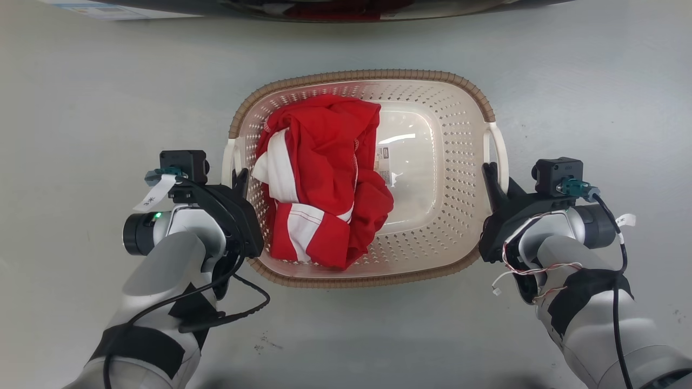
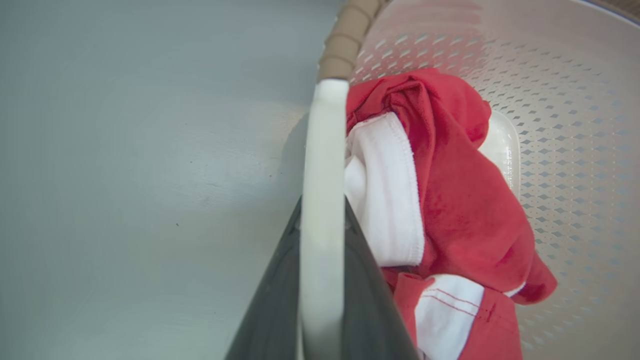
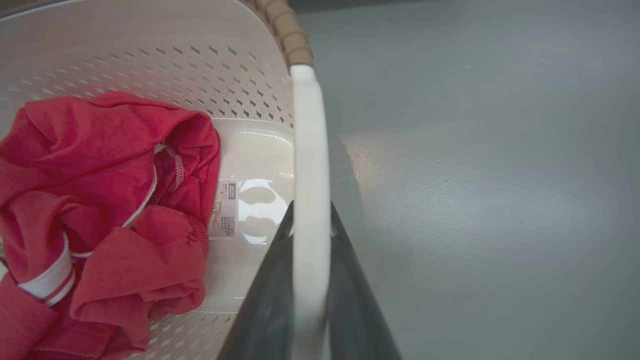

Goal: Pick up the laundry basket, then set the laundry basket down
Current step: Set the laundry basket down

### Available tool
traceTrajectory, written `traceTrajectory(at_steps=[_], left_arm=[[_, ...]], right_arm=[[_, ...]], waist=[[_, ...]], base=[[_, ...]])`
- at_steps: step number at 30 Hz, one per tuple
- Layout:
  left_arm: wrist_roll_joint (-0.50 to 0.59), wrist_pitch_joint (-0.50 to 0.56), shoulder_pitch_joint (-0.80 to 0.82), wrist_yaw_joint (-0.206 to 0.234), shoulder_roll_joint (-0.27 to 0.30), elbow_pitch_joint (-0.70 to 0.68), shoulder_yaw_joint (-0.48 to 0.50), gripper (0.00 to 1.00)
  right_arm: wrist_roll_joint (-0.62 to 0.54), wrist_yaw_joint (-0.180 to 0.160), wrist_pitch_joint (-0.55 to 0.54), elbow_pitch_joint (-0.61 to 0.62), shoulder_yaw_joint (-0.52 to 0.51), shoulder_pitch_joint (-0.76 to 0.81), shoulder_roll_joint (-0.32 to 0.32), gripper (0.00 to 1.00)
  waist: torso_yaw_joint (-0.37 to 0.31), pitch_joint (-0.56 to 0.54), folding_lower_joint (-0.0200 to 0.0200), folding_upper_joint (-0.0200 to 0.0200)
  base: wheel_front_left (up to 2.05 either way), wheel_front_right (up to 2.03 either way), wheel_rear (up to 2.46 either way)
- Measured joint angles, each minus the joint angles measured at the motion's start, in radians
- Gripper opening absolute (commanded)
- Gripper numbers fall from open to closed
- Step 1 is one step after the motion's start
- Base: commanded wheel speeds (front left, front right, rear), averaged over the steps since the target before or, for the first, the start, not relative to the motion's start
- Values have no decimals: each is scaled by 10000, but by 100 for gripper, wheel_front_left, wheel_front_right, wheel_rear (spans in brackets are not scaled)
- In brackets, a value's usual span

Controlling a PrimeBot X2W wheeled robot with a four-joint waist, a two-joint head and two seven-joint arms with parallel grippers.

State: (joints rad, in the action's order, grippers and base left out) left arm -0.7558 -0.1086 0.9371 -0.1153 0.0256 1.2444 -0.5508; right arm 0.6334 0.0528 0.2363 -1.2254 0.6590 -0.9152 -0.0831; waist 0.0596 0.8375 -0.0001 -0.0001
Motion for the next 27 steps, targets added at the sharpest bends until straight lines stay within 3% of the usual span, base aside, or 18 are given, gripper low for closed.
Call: traceTrajectory(at_steps=[1, 2, 4, 6, 7, 18, 27], left_arm=[[-15, 6, 0, -2, -6, 8, 0, 0], [-31, 12, 0, -2, -12, 15, 0, 0], [-56, 15, 0, -4, -17, 17, 0, 1], [-88, 109, 0, -6, 6, 40, -17, 96], [-98, 111, 0, -35, 21, 50, -17, 100], [-407, 230, -5, -92, 21, 69, -50, 100], [-268, -654, -270, -96, 81, 67, -186, 100]], right_arm=[[0, 0, -2, -19, 0, -10, 4, 0], [-2, 0, -2, -36, 12, -21, 6, 20], [-2, 12, -13, -88, 36, -32, 0, 100], [-6, 13, -23, -127, 65, -46, -27, 100], [-6, 50, -63, -136, 90, -53, -40, 100], [-100, 242, 0, -151, 245, -30, -10, 100], [-173, 268, 115, 29, 288, 105, -6, 100]], waist=[[1, -13, 0, 0], [2, -26, 1, 0], [7, -51, 1, 0], [14, -78, 1, 1], [20, -97, 2, 1], [68, -578, 2, 3], [-30, -1305, 1, 3]], base=[[0, 0, 0], [0, 0, 0], [0, 0, 0], [0, 0, 0], [0, 0, 0], [0, 0, 0], [0, 0, 0]])
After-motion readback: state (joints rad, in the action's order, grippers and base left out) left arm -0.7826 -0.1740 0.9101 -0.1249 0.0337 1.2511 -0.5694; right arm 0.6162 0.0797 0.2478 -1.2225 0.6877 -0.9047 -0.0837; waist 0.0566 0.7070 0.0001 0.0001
